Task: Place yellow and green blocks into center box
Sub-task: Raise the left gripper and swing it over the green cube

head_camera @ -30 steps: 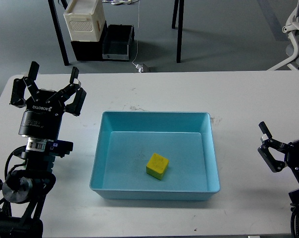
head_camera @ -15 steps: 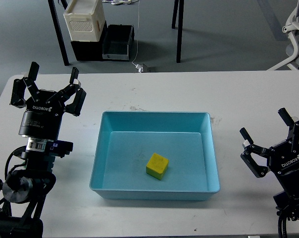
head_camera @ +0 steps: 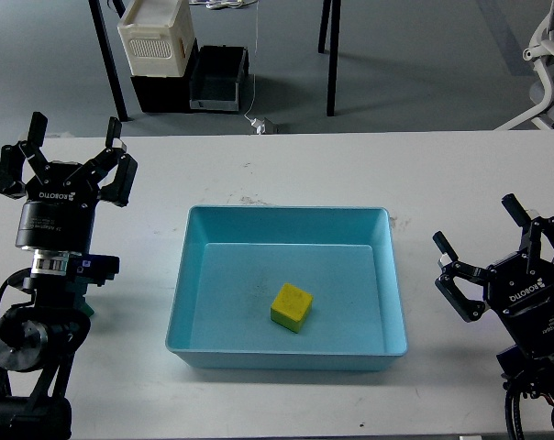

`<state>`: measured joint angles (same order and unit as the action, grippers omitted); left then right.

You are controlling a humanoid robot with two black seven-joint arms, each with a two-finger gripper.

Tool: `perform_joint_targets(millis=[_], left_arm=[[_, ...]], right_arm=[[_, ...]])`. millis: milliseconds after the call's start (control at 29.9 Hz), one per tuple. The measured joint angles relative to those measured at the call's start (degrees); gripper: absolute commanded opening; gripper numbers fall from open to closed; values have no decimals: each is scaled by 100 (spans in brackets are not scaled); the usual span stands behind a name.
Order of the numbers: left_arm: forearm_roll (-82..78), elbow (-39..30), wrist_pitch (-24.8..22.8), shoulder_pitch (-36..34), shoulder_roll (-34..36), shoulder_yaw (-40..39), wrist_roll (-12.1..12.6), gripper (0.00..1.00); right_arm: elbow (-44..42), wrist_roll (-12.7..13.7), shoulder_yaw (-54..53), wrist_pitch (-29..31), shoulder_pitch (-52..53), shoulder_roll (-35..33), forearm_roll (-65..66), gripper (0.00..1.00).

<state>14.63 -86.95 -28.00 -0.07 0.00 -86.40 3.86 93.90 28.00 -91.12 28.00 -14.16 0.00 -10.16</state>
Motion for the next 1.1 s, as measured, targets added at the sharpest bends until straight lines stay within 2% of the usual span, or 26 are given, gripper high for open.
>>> perform_joint_targets(millis=[234,368,468,568,669,769,836,969,1103], left_arm=[[15,-187,0,509,0,-282,73,100],[-370,-947,0,640,0,-303,124,100],[-1103,-1193,0,670,0,-298,125,100],[-1639,-1261,0,695,0,-285,116,100],[-1818,-1293,0,734,166,-301,113,100],[-1816,-1302,0,747,921,-469,101,100],[-1777,-1302,0,747,1587,-655,92,100],[-1639,-1302,0,584,3111,-828,56,100],[-1616,-1235,0,112,4668,-757,27,100]], right_arm=[[-140,0,-11,0,198,0,-2,100],[-140,0,-143,0,83,0,-25,100],[-148,-5,-357,0,-24,0,-82,100],[-148,-178,-505,0,-63,0,-244,100],[-148,-547,-658,0,-68,0,-306,100],[-158,-942,-680,0,-69,0,-311,100],[-199,-1067,-657,0,-65,0,-312,100],[-272,-1127,-527,0,-20,0,-312,100],[-328,-1130,-341,0,3,0,-312,100]])
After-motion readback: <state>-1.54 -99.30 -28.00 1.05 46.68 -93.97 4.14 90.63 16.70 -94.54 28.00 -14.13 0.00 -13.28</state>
